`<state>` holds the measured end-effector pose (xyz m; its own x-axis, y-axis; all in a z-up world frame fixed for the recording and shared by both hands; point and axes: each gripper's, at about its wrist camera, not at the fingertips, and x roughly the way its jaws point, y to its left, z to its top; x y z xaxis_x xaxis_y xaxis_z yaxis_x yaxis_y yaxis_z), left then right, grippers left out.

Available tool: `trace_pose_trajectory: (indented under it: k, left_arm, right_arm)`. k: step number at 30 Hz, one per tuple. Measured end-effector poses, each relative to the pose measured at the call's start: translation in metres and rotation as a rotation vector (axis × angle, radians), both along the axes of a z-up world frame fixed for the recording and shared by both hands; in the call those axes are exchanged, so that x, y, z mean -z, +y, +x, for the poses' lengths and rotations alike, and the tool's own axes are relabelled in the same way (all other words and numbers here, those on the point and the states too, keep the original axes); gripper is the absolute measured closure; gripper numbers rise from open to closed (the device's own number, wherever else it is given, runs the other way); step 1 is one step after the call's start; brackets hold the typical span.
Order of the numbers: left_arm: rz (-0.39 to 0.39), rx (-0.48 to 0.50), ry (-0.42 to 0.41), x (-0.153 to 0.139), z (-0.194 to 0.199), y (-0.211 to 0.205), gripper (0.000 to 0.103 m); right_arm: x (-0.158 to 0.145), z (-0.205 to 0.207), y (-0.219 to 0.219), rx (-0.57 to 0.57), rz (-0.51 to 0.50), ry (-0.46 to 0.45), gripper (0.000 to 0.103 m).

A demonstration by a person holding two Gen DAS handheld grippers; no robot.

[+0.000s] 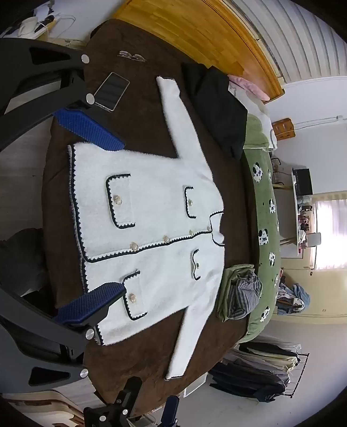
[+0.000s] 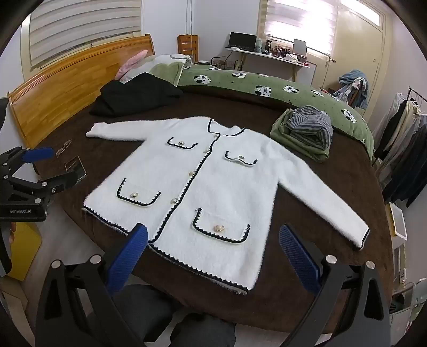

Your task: Fold large clothes

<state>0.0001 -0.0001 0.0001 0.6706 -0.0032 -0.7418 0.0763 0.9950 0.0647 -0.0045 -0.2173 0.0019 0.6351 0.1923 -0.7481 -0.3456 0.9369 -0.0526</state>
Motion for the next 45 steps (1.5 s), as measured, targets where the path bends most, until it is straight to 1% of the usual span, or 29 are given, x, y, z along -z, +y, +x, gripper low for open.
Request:
trace_pose_trajectory:
  k: [9,10,16,17,26,29,39,45]
  left_arm:
    - [0.008,0.005,-0.007,-0.005,-0.004,-0.003,0.006]
    - [0.008,0.005,-0.006,-0.002,-0.004,-0.003,0.006]
    - [0.007,0.007,-0.002,-0.002,-0.004,-0.004,0.006]
    - [0.010,0.008,-0.004,-0.002,-0.002,-0.010,0.006]
    - [-0.017,-0.017,-0.028,-0.004,-0.008,-0.001,0.006]
    - [-0.001,-0.010,-0.023,-0.006,-0.007,-0.001,0.006]
    - [0.009,0.009,-0.016,-0.006,-0.005,-0.004,0.006]
    - [-0.003,0.012,-0.022,-0.007,-0.005,-0.004,0.006]
  right_arm:
    - [0.001,-0.002,0.001,0.005,-0.002,0.007,0.006]
    - [0.004,-0.001,0.006,-0.002,-0.009,0.002,0.006]
    - [0.005,0.002,-0.001,0.004,-0.007,0.000,0.006]
    - [0.002,-0.002,0.003,0.000,-0.006,-0.002,0.006]
    - [-0.005,-0.008,-0.004,0.005,0.000,-0.006,0.006]
    - [-0.005,-0.007,-0.003,0.004,0.000,-0.006,0.006]
    - [-0.003,-0.007,-0.007,0.012,0.007,0.000,0.006]
    - [-0.003,-0.007,-0.007,0.013,0.008,-0.003,0.006]
